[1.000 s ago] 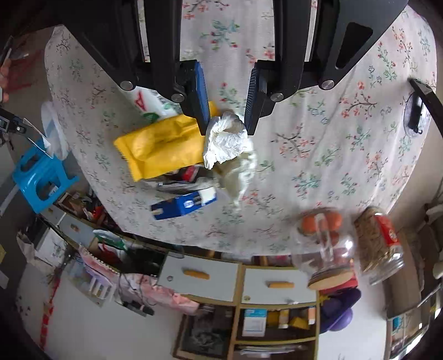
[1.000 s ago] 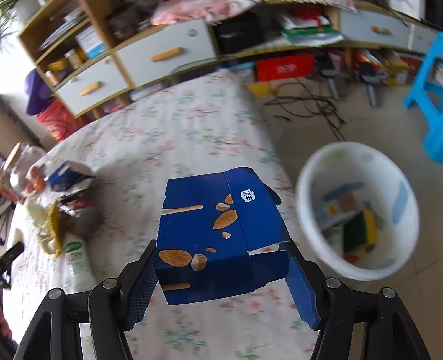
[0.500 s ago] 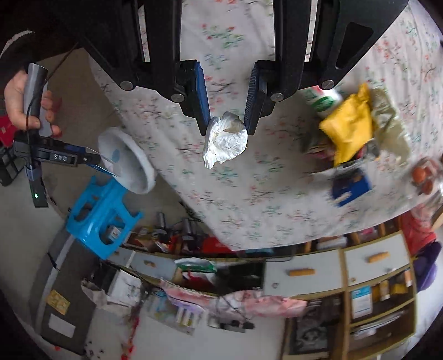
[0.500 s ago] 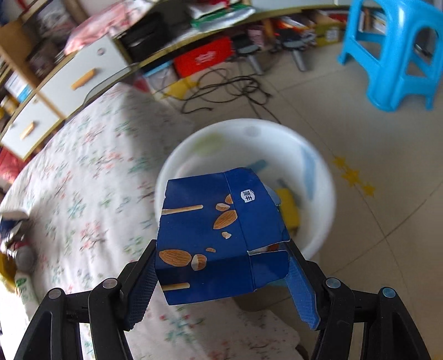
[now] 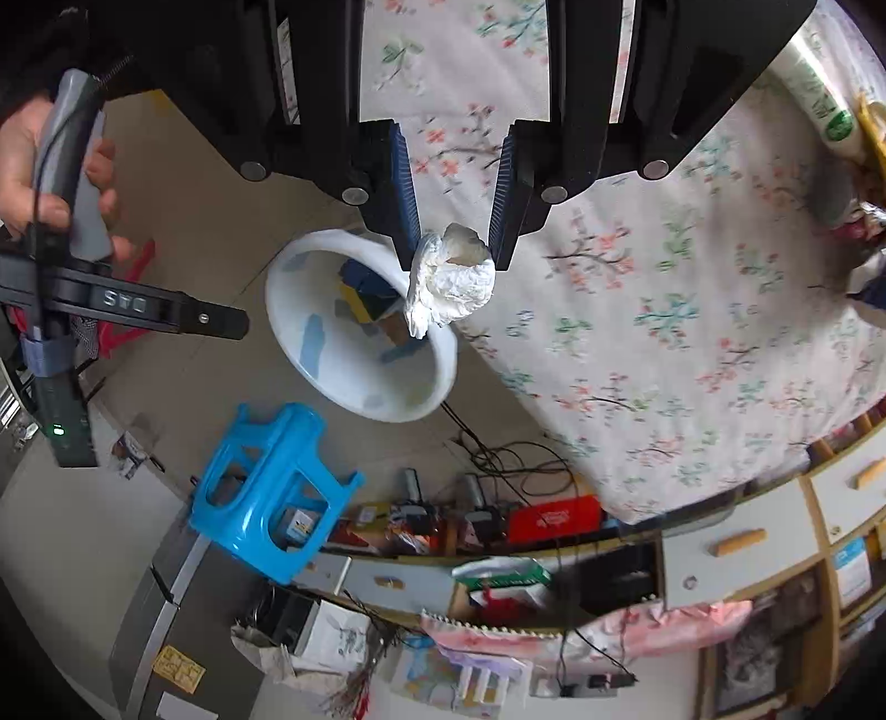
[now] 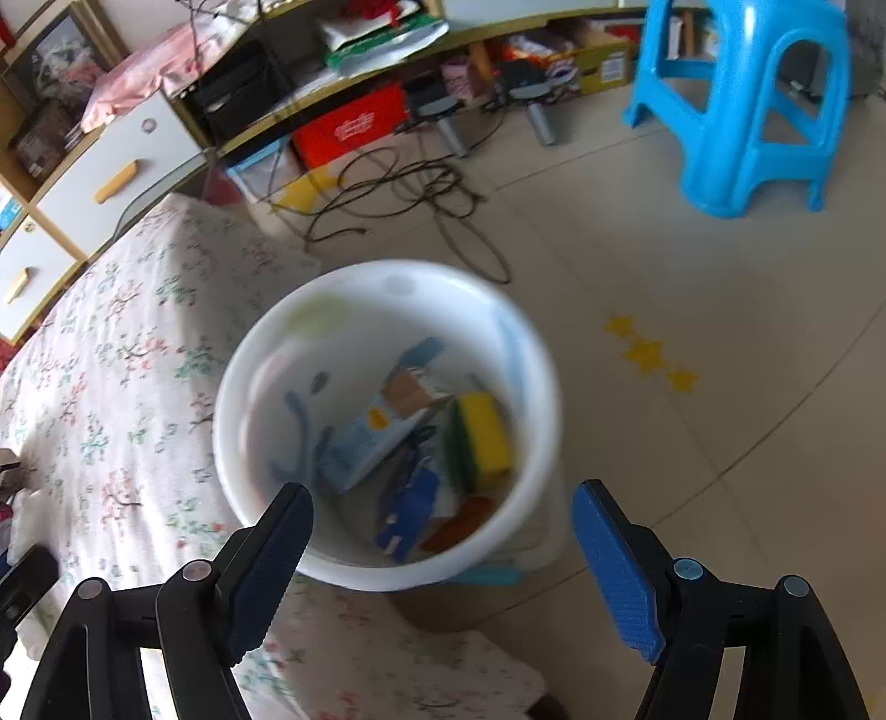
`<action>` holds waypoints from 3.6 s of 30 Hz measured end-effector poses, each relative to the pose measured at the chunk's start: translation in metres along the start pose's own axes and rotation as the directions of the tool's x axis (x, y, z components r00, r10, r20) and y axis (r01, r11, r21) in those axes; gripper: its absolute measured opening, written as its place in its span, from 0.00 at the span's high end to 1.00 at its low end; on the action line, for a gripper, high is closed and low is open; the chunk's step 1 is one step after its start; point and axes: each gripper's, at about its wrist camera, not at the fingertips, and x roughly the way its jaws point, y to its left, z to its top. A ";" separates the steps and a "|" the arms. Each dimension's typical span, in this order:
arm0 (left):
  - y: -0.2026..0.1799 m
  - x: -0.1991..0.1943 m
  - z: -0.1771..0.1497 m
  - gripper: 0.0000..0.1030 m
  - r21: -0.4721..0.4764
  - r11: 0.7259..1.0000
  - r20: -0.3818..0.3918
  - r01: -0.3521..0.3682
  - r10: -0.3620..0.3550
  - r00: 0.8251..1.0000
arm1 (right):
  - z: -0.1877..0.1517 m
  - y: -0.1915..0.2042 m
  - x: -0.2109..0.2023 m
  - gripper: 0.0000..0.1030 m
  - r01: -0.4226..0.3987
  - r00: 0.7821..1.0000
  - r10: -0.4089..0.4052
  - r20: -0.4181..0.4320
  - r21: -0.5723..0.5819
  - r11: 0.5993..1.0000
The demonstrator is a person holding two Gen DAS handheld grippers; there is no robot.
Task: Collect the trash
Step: 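Carry the box and tissue to the bucket and open the right tool to drop the box, then open the left tool over the bucket to drop the tissue, return both tools to the table, then grasp the crumpled white plastic bag with the left tool while the right tool grasps the blue tissue box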
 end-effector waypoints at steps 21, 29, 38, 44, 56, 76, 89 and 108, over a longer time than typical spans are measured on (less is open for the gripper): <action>-0.026 0.053 0.048 0.27 -0.046 0.998 -0.091 0.052 -0.056 0.994 | 0.004 -0.046 -0.021 0.16 -0.016 1.000 0.014 0.016 0.117 0.993; 0.002 0.021 0.037 0.15 -0.061 0.998 -0.063 0.002 -0.006 0.998 | 0.006 -0.023 -0.022 0.16 -0.028 0.999 0.026 0.021 0.077 0.997; 0.048 -0.043 0.012 0.08 -0.038 0.992 -0.009 -0.116 0.116 0.993 | 0.004 0.033 -0.022 0.10 -0.046 0.998 0.047 0.032 -0.024 0.999; 0.090 -0.083 -0.008 0.08 -0.054 0.979 0.013 -0.196 0.197 0.980 | 0.001 0.085 -0.022 0.09 -0.065 0.997 0.068 0.026 -0.111 0.992; 0.233 -0.150 -0.051 0.00 -0.280 0.879 0.079 -0.385 0.421 0.903 | -0.003 0.220 -0.006 0.07 -0.157 0.987 0.161 0.000 -0.231 0.960; 0.354 -0.105 -0.075 0.30 -0.487 0.840 -0.093 -0.240 0.224 0.970 | -0.018 0.361 0.050 0.00 -0.251 0.965 0.261 -0.020 -0.358 0.899; 0.371 -0.117 -0.076 0.76 -0.572 0.799 -0.048 -0.185 0.192 0.980 | -0.049 0.425 0.070 0.00 -0.313 0.948 0.302 -0.102 -0.480 0.820; 0.390 -0.169 -0.114 0.77 -0.624 0.753 -0.026 -0.210 0.248 0.968 | -0.063 0.459 0.101 0.11 -0.322 0.944 0.314 -0.103 -0.506 0.800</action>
